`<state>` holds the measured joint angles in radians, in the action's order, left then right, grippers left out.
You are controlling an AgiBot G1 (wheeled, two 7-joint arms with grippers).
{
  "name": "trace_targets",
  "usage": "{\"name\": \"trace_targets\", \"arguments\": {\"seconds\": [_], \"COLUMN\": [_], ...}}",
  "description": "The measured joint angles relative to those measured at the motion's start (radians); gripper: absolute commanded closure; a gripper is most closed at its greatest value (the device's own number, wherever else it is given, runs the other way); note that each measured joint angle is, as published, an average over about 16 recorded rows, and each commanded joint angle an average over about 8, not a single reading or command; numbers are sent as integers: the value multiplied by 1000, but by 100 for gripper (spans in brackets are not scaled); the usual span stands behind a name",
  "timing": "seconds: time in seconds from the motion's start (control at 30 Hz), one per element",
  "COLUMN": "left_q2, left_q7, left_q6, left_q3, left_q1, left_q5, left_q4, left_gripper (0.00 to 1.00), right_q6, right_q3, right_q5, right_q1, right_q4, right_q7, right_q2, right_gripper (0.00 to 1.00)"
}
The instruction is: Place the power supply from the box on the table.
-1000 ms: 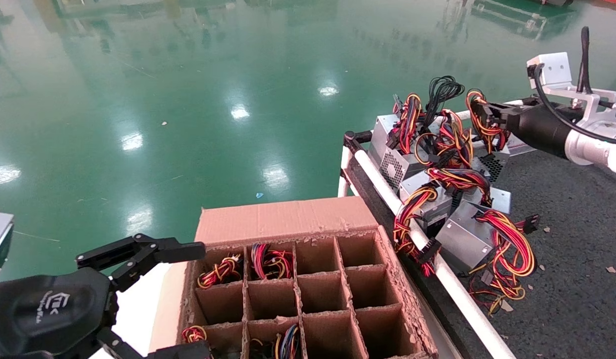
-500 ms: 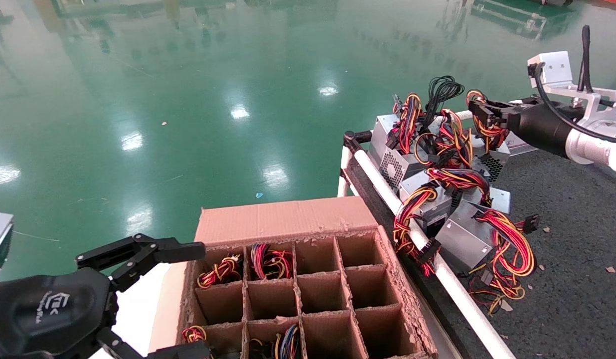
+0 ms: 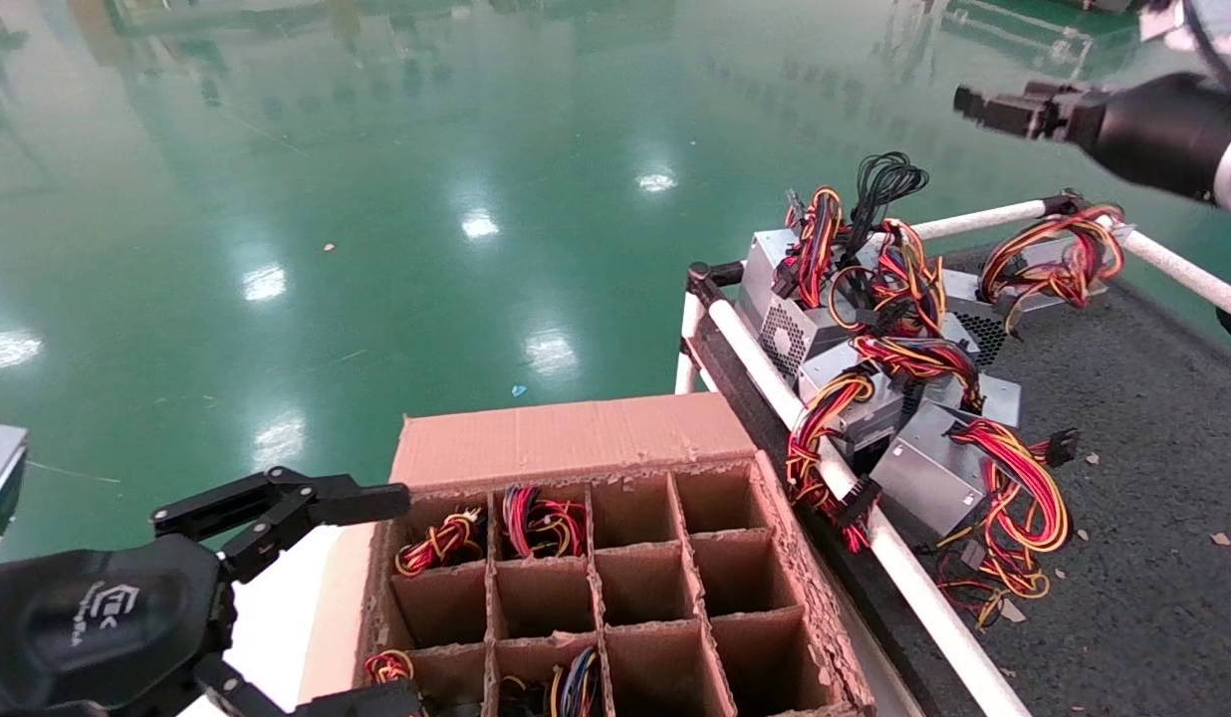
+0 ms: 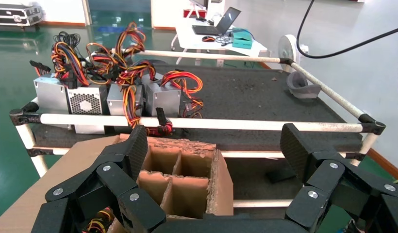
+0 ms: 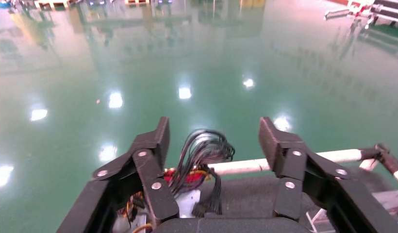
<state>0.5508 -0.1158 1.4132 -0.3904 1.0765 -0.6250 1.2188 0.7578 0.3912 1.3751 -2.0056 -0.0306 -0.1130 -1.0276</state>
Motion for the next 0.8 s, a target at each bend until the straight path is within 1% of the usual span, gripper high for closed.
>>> {"name": "trace_targets", "arguments": {"seconds": [0.13,0.27,0.8], "left_q2": [0,0,0], "left_q7": [0,0,0], "left_q6": [0,0,0], "left_q3": [0,0,0], "left_q1": [0,0,0], "left_q5": [0,0,0], "left_q4": [0,0,0], "left_gripper": [0,0,0], "right_q6": [30,70,268], "right_q3": [-3,-8,-39], "right_q5": [-21,-54,-229], "right_q1": [24,72,326], "right_q4": [-45,-112,-450], "right_q7": [-6,-10,-29], "right_q2": [17,39,151], "right_gripper": [0,0,0]}}
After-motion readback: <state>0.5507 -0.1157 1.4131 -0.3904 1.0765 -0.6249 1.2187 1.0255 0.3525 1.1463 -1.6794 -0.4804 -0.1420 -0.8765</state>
